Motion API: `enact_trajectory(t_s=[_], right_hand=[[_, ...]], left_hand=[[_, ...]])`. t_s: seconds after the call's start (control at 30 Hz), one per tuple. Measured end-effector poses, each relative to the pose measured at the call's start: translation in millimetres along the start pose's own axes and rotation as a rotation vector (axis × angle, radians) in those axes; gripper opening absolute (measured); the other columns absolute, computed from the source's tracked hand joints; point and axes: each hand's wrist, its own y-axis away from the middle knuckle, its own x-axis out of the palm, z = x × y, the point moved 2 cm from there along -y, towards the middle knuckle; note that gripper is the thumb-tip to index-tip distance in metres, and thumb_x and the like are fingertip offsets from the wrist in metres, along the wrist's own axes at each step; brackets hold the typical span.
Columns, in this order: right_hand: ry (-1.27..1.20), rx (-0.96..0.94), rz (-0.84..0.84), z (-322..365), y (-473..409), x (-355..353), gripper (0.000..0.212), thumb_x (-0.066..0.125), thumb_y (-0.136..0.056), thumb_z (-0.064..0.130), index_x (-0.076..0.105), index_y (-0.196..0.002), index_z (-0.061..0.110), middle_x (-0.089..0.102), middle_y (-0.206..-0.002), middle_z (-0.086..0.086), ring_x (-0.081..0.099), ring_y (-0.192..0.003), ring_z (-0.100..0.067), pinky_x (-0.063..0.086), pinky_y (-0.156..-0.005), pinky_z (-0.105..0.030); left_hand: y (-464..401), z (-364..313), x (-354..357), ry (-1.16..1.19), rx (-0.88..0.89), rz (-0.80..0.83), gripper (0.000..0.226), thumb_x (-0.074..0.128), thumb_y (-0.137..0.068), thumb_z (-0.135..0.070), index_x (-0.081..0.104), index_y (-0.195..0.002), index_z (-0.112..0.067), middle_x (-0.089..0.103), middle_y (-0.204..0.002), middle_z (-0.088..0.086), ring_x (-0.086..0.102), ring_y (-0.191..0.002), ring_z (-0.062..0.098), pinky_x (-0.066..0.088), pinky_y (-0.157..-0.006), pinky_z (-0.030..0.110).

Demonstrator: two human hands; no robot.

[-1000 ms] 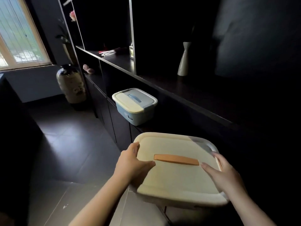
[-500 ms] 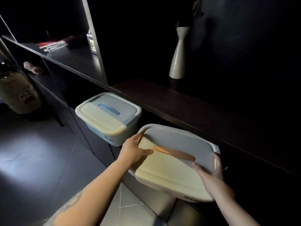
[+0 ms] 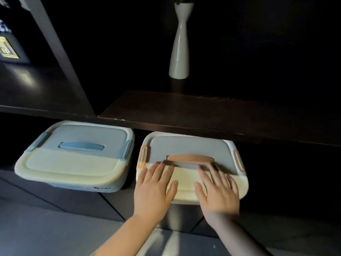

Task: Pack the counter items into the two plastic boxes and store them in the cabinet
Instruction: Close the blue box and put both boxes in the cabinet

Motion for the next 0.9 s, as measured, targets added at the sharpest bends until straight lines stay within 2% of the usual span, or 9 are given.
enact_trajectory(t_s=[0.1,0.23,0.4,0.53,0.6,0.7,0.77,0.8,0.9], right_hand=[[0.062,0.026,0.064,3.5,-0.9,1.1,0.057,0.021,-0.092,0.052,0.042,-0.143,0.038,0.036,-0.153,0.006,0.04,-0.137,-0.016,0.023,-0.111,-0.037],[0.076,0.02,0.079,5.5,-4.1,2.8,0.05,0.032,-0.098,0.048,0.032,-0.147,0.039,0.026,-0.157,0.008,0.021,-0.145,-0.011,0.018,-0.113,-0.036],[0.044,0.056,0.044,4.8,-0.5,2.9,0.048,0.038,-0.097,0.042,0.037,-0.145,0.037,0.029,-0.156,0.008,0.024,-0.144,-0.014,0.019,-0.112,-0.04],[-0.113,0.108,-0.12,25.0,18.1,9.2,0.048,0.032,-0.096,0.036,0.051,-0.138,0.025,0.044,-0.148,-0.001,0.034,-0.139,-0.023,0.021,-0.111,-0.047],[-0.167,0.058,-0.134,50.6,40.1,17.7,0.049,0.034,-0.094,0.036,0.049,-0.139,0.023,0.042,-0.15,-0.003,0.029,-0.142,-0.023,0.015,-0.115,-0.048],[-0.288,-0.156,-0.088,103.4,83.4,35.9,0.048,0.045,-0.089,0.029,0.053,-0.135,0.024,0.039,-0.151,0.0,0.026,-0.143,-0.019,0.018,-0.115,-0.043],[-0.325,-0.312,0.03,138.1,103.6,55.2,0.044,0.047,-0.087,0.026,0.059,-0.129,0.027,0.043,-0.148,0.006,0.03,-0.141,-0.011,0.014,-0.117,-0.036],[-0.322,-0.357,0.139,154.3,108.4,68.7,0.043,0.047,-0.09,0.025,0.058,-0.131,0.029,0.04,-0.149,0.01,0.025,-0.141,-0.004,0.007,-0.119,-0.031],[-0.268,-0.346,0.332,194.5,99.1,112.1,0.049,0.037,-0.099,0.025,0.035,-0.147,0.032,0.019,-0.158,0.015,0.004,-0.145,0.001,-0.012,-0.116,-0.022]], left_hand=[[-9.8,5.9,-0.9,-0.007,0.051,0.035,0.039,0.041,-0.092,-0.043,0.066,-0.114,-0.021,0.064,-0.122,0.002,0.055,-0.119,0.024,0.043,-0.097,0.042],[-16.6,11.0,2.5,-0.002,0.061,0.091,0.038,0.04,-0.093,-0.042,0.065,-0.112,-0.021,0.061,-0.126,0.001,0.052,-0.121,0.022,0.038,-0.098,0.037],[-14.0,7.2,-2.8,0.003,0.056,0.204,0.047,0.029,-0.097,-0.041,0.053,-0.132,-0.021,0.048,-0.142,0.001,0.038,-0.135,0.02,0.028,-0.108,0.038],[21.9,28.5,-13.8,0.175,-0.032,0.213,0.046,0.03,-0.101,-0.033,0.033,-0.146,-0.022,0.026,-0.155,-0.001,0.014,-0.145,0.016,0.012,-0.118,0.036],[60.7,53.5,-24.4,0.272,-0.108,0.199,0.049,0.039,-0.099,-0.028,0.03,-0.147,-0.024,0.023,-0.156,-0.001,0.016,-0.145,0.014,0.015,-0.117,0.03],[123.0,106.1,-31.5,0.389,-0.427,0.228,0.05,0.045,-0.096,-0.021,0.035,-0.144,-0.026,0.027,-0.154,-0.005,0.025,-0.141,0.012,0.019,-0.113,0.026],[152.4,141.0,-29.1,0.47,-0.642,0.282,0.049,0.043,-0.096,-0.015,0.036,-0.143,-0.027,0.029,-0.153,-0.008,0.026,-0.14,0.01,0.022,-0.111,0.026],[161.1,156.8,-26.1,0.481,-0.695,0.313,0.049,0.042,-0.096,-0.012,0.037,-0.143,-0.027,0.031,-0.152,-0.007,0.028,-0.139,0.011,0.024,-0.111,0.026],[171.1,200.3,-15.7,0.541,-0.765,0.403,0.051,0.04,-0.095,-0.005,0.038,-0.142,-0.023,0.038,-0.149,-0.003,0.038,-0.134,0.016,0.03,-0.112,0.03]])
